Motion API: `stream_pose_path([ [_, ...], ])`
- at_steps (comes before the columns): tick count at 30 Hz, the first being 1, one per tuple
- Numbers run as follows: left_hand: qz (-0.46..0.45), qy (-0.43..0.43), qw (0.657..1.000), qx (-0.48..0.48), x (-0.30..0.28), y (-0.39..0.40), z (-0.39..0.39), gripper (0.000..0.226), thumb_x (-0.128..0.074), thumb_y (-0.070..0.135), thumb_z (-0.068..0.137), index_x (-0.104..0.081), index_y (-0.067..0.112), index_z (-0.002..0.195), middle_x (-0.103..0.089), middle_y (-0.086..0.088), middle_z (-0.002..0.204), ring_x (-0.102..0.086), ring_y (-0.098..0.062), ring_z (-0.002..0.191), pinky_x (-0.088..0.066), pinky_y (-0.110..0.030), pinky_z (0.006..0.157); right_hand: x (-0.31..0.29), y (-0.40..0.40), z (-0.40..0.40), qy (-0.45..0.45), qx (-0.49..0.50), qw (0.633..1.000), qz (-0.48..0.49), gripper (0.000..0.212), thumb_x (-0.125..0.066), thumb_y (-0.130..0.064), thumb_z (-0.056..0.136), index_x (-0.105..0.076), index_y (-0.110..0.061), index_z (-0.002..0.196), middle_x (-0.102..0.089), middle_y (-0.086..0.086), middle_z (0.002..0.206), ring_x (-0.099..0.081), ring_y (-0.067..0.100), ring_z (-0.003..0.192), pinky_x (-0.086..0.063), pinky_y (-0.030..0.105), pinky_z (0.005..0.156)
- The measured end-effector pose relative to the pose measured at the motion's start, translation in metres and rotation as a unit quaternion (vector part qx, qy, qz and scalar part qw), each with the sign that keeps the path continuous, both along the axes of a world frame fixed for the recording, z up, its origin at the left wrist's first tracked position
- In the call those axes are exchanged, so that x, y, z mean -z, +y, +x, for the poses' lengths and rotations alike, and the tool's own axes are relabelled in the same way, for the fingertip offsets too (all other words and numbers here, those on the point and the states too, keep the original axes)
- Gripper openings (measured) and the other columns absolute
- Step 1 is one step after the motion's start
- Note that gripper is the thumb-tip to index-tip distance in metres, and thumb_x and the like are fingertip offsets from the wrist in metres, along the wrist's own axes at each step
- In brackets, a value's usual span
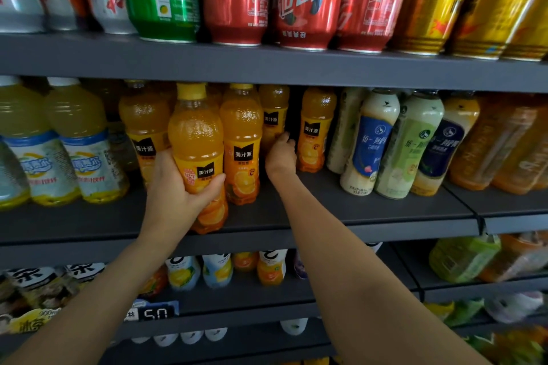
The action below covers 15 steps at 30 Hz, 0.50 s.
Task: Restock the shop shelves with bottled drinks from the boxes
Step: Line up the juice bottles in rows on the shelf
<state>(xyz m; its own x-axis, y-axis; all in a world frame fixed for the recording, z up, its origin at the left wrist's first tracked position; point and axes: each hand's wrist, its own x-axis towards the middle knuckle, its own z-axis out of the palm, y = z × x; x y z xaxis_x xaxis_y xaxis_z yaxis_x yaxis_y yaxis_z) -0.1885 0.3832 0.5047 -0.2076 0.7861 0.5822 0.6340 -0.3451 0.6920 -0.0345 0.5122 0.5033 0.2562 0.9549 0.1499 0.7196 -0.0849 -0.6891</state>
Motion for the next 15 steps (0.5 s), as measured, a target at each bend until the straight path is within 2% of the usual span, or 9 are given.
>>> stream_pose_path([
  [2,-0.001,0.005,1.0,-0.004,-0.002,-0.003,0.001,0.069,-0.074,0.026,0.073,-0.037,0.003,0.126,-0.044,-0.014,0.12,-0.044,-0.025,0.114,-0.035,-0.029,0.091,0.003,-0.01,0.0,-0.005,0.006,0.999,0.039,0.056,-0.037,0.004,0.094,-0.014,0.001,0.145,-0.031,0.023,0.142,-0.041,0.036,0.127,-0.037,0.037,0.102],
  [4,-0.001,0.006,1.0,-0.006,-0.003,-0.004,0.001,0.068,-0.075,0.025,0.073,-0.037,0.001,0.125,-0.044,-0.015,0.12,-0.044,-0.027,0.114,-0.035,-0.03,0.09,0.004,-0.025,0.003,-0.005,0.005,0.99,0.141,0.051,-0.042,0.007,0.091,-0.026,0.003,0.139,-0.039,0.023,0.135,-0.045,0.035,0.121,-0.041,0.036,0.099],
  [6,-0.001,0.007,1.0,-0.006,-0.004,-0.004,0.001,0.068,-0.075,0.025,0.073,-0.037,0.0,0.124,-0.045,-0.017,0.119,-0.046,-0.029,0.113,-0.037,-0.031,0.09,0.002,-0.04,0.012,-0.002,0.039,0.96,0.277,0.044,-0.051,0.007,0.087,-0.04,0.006,0.129,-0.046,0.023,0.126,-0.049,0.034,0.115,-0.044,0.035,0.096],
  [8,-0.001,0.003,1.0,-0.004,-0.003,-0.003,0.001,0.068,-0.075,0.025,0.073,-0.038,0.0,0.123,-0.046,-0.018,0.119,-0.047,-0.029,0.113,-0.039,-0.034,0.09,-0.001,-0.05,0.025,0.008,0.101,0.935,0.339,0.047,-0.058,0.003,0.084,-0.04,0.006,0.128,-0.041,0.024,0.129,-0.044,0.033,0.119,-0.04,0.034,0.1],
  [9,0.0,0.001,1.0,-0.003,-0.002,-0.002,0.0,0.068,-0.075,0.027,0.072,-0.038,0.001,0.123,-0.047,-0.018,0.119,-0.048,-0.03,0.113,-0.041,-0.036,0.091,-0.002,-0.051,0.031,0.018,0.119,0.939,0.322,0.055,-0.06,0.0,0.084,-0.035,0.006,0.133,-0.036,0.023,0.135,-0.039,0.033,0.124,-0.035,0.034,0.104],
  [12,0.0,-0.002,1.0,-0.004,0.0,-0.001,0.0,0.068,-0.075,0.028,0.072,-0.038,0.002,0.123,-0.048,-0.017,0.119,-0.049,-0.03,0.113,-0.042,-0.038,0.092,0.002,-0.039,0.044,0.059,0.111,0.978,0.166,0.075,-0.064,-0.012,0.085,-0.017,0.003,0.142,-0.03,0.022,0.142,-0.031,0.034,0.133,-0.028,0.037,0.11],
  [15,-0.008,-0.008,1.0,-0.005,-0.001,-0.001,0.002,0.069,-0.074,0.03,0.072,-0.037,0.004,0.124,-0.048,-0.015,0.12,-0.048,-0.026,0.113,-0.041,-0.035,0.092,0.004,-0.024,0.049,0.08,0.115,0.985,0.096,0.068,-0.067,-0.016,0.083,-0.027,0.003,0.135,-0.042,0.022,0.134,-0.042,0.036,0.125,-0.037,0.043,0.104],
])
